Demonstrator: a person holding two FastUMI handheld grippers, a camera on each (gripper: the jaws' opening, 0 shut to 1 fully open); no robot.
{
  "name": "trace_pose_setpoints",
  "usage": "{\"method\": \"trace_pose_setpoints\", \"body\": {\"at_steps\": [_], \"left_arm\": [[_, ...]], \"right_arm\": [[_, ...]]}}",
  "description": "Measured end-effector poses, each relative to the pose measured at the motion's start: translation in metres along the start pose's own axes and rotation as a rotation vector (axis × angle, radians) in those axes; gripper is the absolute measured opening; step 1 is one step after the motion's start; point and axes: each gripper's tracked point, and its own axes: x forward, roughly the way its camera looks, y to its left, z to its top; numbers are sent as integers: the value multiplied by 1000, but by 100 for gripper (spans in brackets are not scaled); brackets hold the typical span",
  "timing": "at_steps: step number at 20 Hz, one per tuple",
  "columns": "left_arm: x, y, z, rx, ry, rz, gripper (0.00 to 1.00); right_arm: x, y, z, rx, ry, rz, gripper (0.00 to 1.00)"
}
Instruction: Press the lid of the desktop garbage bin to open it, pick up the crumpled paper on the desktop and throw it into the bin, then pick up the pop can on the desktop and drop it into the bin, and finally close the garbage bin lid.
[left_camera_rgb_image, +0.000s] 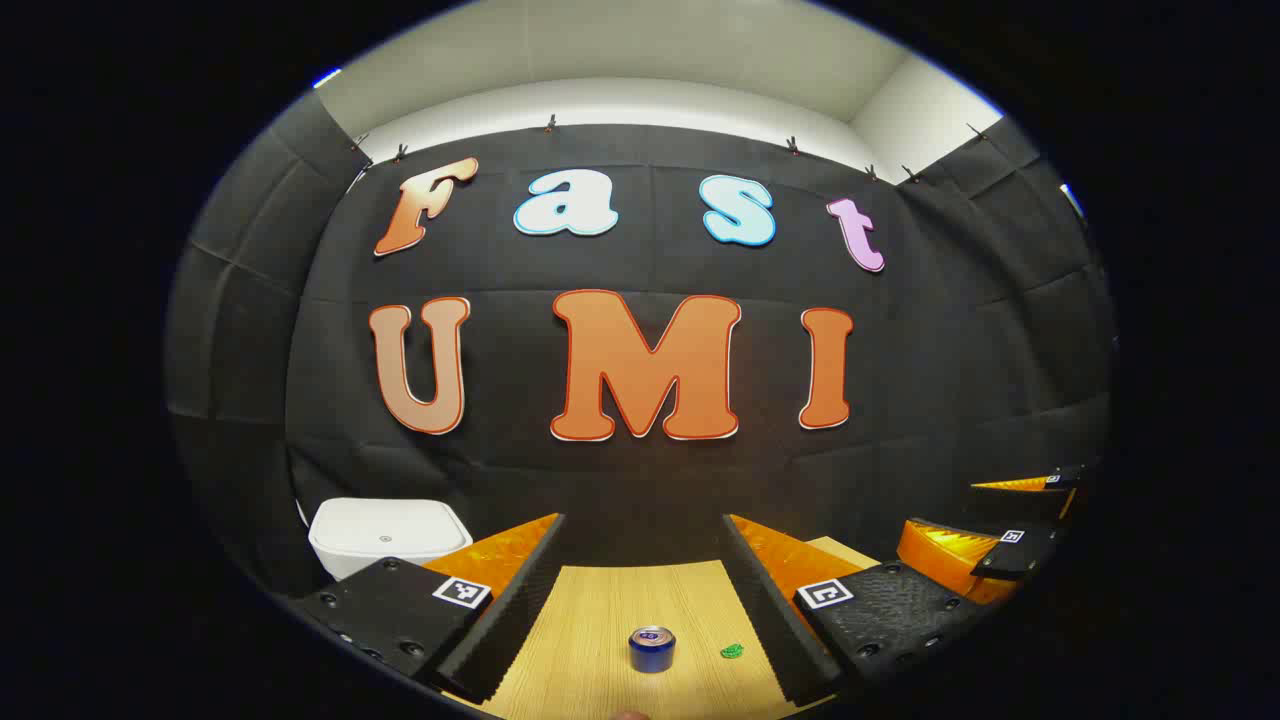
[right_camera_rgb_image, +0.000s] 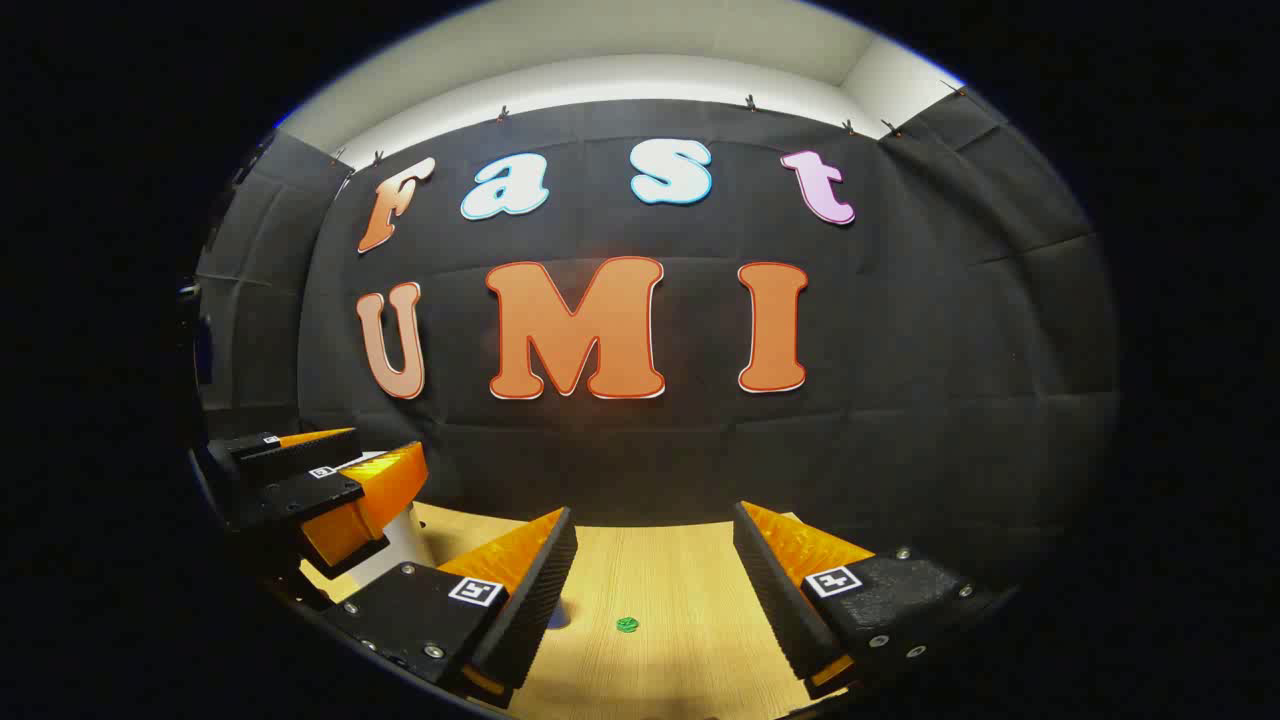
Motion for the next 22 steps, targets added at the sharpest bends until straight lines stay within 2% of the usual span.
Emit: {"method": "trace_pose_setpoints", "body": {"at_steps": [6, 21, 22], "left_arm": [[0, 1, 1, 1, 2, 4, 97], [0, 1, -2, -5, 8, 0, 95], [0, 1, -2, -6, 8, -1, 97]], "right_arm": [[0, 2, -3, 5, 11, 3, 94], [2, 5, -5, 3, 15, -3, 94], [2, 5, -5, 2, 13, -2, 94]]}}
